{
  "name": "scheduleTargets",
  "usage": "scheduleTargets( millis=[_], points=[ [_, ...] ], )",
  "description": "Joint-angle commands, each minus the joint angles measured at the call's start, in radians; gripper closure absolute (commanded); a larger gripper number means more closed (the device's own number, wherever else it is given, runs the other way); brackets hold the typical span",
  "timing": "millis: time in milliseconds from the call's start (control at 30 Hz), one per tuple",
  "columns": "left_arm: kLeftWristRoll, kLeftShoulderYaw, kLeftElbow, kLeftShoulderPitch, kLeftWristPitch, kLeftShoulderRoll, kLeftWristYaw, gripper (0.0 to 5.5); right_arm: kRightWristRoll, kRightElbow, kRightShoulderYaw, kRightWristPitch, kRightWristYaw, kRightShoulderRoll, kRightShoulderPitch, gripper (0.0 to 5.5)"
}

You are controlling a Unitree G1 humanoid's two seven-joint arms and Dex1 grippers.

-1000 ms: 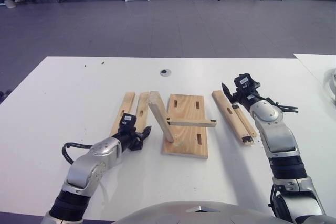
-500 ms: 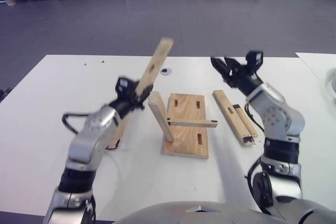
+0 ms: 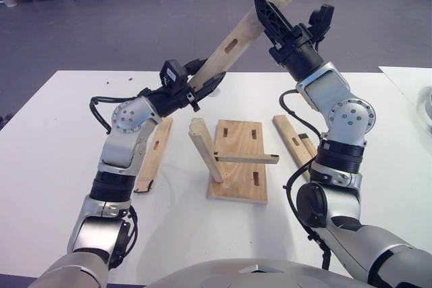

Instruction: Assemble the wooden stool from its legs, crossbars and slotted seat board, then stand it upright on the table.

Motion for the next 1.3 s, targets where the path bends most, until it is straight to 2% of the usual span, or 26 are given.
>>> scheduleTargets(
  millis=[33, 200, 233, 267, 367, 433, 533, 600, 667, 767, 1067, 1233, 1300],
  points=[
    [0.026, -0.009, 0.000, -0.008, -0.027, 0.016, -0.046, 3.42, 0.023, -0.007, 0.014, -0.001, -0.004, -0.005, -0.001, 3.49],
    [0.029, -0.001, 0.017, -0.012, -0.040, 0.041, -0.113, 3.42, 0.036, -0.031, 0.029, 0.003, 0.005, -0.025, 0.034, 4.44],
    [0.025, 0.004, 0.013, -0.010, -0.037, 0.044, -0.120, 3.42, 0.042, -0.042, 0.030, 0.004, 0.001, -0.028, 0.050, 4.48],
    [0.021, 0.010, 0.009, -0.007, -0.031, 0.047, -0.123, 3.03, 0.050, -0.056, 0.027, 0.004, -0.012, -0.028, 0.070, 4.48],
    [0.032, 0.031, 0.004, 0.014, 0.008, 0.050, -0.084, 2.61, 0.052, -0.160, -0.026, -0.043, -0.092, -0.018, 0.216, 4.49],
    [0.049, 0.094, -0.075, 0.152, 0.055, 0.085, -0.022, 2.26, 0.090, -0.339, -0.085, -0.030, -0.180, -0.030, 0.422, 4.49],
    [0.103, 0.174, -0.270, 0.544, 0.177, 0.124, 0.075, 1.59, 0.274, -0.609, -0.144, 0.024, -0.308, -0.066, 0.814, 4.49],
    [0.125, 0.148, -0.364, 0.741, 0.269, 0.111, 0.125, 1.37, 0.408, -0.679, -0.182, 0.022, -0.397, -0.110, 0.969, 4.49],
    [0.163, 0.086, -0.411, 0.814, 0.332, 0.105, 0.163, 1.37, 0.456, -0.677, -0.182, 0.014, -0.444, -0.162, 1.033, 4.49],
    [0.218, -0.007, -0.427, 0.800, 0.417, 0.104, 0.189, 1.37, 0.456, -0.675, -0.159, -0.015, -0.501, -0.220, 1.092, 4.49],
    [0.261, -0.113, -0.369, 0.704, 0.522, 0.083, 0.200, 1.37, 0.336, -0.696, -0.047, -0.153, -0.563, -0.244, 1.069, 4.49],
    [0.155, -0.119, -0.458, 0.679, 0.641, 0.042, 0.173, 1.37, 0.230, -0.714, 0.009, -0.170, -0.596, -0.291, 1.037, 4.49],
    [0.108, -0.115, -0.488, 0.666, 0.677, 0.017, 0.171, 1.37, 0.134, -0.743, 0.067, -0.132, -0.576, -0.364, 1.014, 4.49]
  ],
)
